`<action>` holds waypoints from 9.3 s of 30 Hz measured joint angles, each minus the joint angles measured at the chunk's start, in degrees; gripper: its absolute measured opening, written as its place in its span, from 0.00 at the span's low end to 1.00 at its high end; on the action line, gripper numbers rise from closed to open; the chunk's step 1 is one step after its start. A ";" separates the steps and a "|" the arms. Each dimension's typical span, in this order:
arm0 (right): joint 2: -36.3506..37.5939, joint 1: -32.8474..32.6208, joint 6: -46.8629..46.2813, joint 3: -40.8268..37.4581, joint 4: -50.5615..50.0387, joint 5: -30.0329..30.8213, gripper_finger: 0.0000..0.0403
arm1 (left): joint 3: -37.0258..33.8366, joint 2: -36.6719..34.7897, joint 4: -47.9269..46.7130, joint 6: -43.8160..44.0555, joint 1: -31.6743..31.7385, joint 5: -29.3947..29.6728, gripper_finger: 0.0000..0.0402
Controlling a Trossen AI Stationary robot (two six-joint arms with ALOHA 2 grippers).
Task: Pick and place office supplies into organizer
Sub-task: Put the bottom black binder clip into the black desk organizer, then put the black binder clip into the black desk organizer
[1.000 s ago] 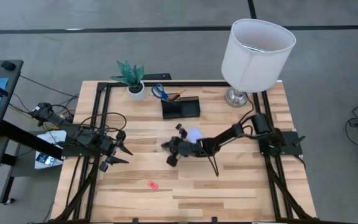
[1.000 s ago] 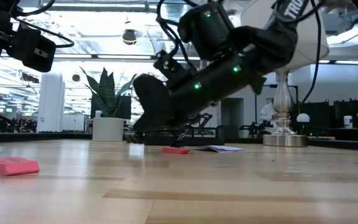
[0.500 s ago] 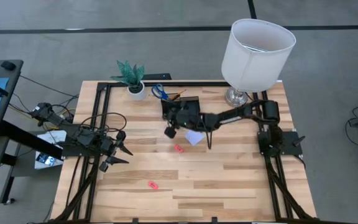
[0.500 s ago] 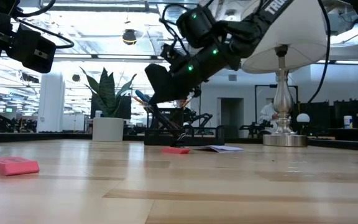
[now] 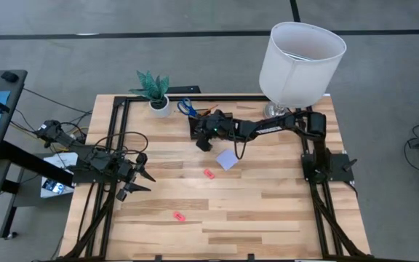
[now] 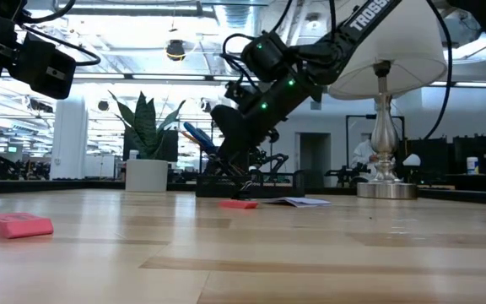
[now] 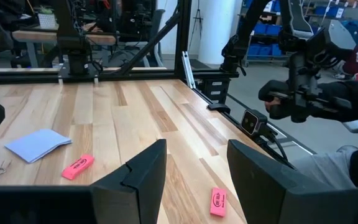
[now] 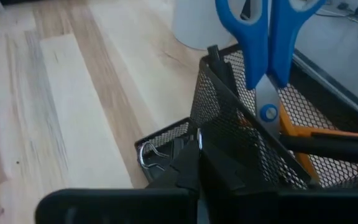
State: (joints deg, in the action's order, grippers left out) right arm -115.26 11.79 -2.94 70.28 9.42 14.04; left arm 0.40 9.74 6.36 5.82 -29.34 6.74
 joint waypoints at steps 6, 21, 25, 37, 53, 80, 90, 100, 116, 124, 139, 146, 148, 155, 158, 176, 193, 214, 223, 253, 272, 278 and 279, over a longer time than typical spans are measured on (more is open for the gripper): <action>-0.02 -0.04 -0.02 0.00 -0.43 0.16 0.09 | 0.00 0.00 0.01 0.00 0.00 0.05 0.41; 0.67 -2.06 1.32 0.37 -10.17 -1.73 0.17 | 0.01 0.00 -0.01 0.83 0.00 0.13 0.41; 0.70 -3.99 4.63 3.64 -22.75 -2.16 0.17 | 0.00 0.00 -0.01 0.83 0.00 0.13 0.41; 0.74 -10.00 16.73 13.87 -34.07 -0.93 0.17 | 0.02 0.00 -0.01 0.76 0.00 0.15 0.41; 0.44 -14.69 19.52 14.73 -41.13 10.40 0.17 | 0.00 0.00 -0.45 0.76 0.00 0.15 0.41; 0.41 -14.67 16.09 14.71 -43.51 11.57 0.24 | 0.01 0.00 -0.47 0.81 0.00 0.14 0.41; -0.40 -14.90 17.38 14.71 -43.87 14.43 0.41 | 0.00 0.00 -0.47 0.81 0.00 0.15 0.41; -0.46 -16.35 18.06 14.67 -43.72 18.89 0.40 | 0.00 -0.02 -0.49 0.83 0.00 0.15 0.41; -0.44 -19.18 9.88 14.67 -44.24 22.13 0.40 | 0.00 -0.02 -0.47 0.85 0.00 0.13 0.41; -0.33 -21.18 4.22 11.52 -42.76 25.60 0.40 | 0.00 0.00 -0.47 1.08 0.00 0.05 0.41; -0.35 -20.95 4.20 6.31 -37.60 26.70 0.40 | 0.00 -0.02 -0.47 1.53 0.00 -0.24 0.41; -0.33 -22.79 4.84 6.25 -36.17 29.57 0.39 | 0.00 -0.02 -0.47 1.47 0.00 -0.26 0.41; -0.33 -22.34 6.11 6.25 -36.38 29.44 0.39 | 0.00 -0.02 -0.47 1.46 0.00 -0.26 0.41; -0.33 -19.35 10.73 6.25 -36.15 25.68 0.39 | 0.01 -0.02 -0.47 1.41 0.00 -0.22 0.41; -0.33 -18.15 13.60 6.25 -36.16 22.56 0.38 | 0.02 -0.02 -0.47 1.40 0.00 -0.20 0.41; -0.33 -14.30 19.90 6.25 -35.31 16.03 0.36 | 0.00 -0.02 -0.49 1.00 0.00 0.00 0.41; -0.33 -13.07 23.02 6.25 -32.91 11.22 0.34 | 0.02 0.00 -0.49 1.01 0.00 0.00 0.41; -0.33 -9.94 23.98 6.25 -32.69 6.78 0.34 | 0.01 0.00 -0.54 1.01 0.00 -0.02 0.41; -0.33 -9.42 23.98 6.25 -32.72 5.23 0.34 | 0.00 -0.02 -0.59 1.03 0.00 -0.03 0.41; -0.33 -8.26 23.87 6.25 -32.69 2.32 0.34 | 0.00 0.00 -0.86 1.03 0.00 -0.03 0.41; -0.33 -8.26 23.91 3.30 -29.68 2.52 0.32 | 0.00 -0.02 -0.85 1.05 0.00 -0.02 0.41; -0.33 -7.77 24.30 3.31 -27.18 2.55 0.31 | 0.00 0.00 -0.86 1.03 0.00 0.00 0.41; -0.33 -7.58 24.36 3.30 -27.22 2.54 0.31 | 0.00 0.00 -0.86 1.03 0.00 0.02 0.41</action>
State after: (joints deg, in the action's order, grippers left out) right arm -115.59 4.21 21.42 73.58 -17.80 16.58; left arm 0.40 9.73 5.50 6.85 -29.34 6.76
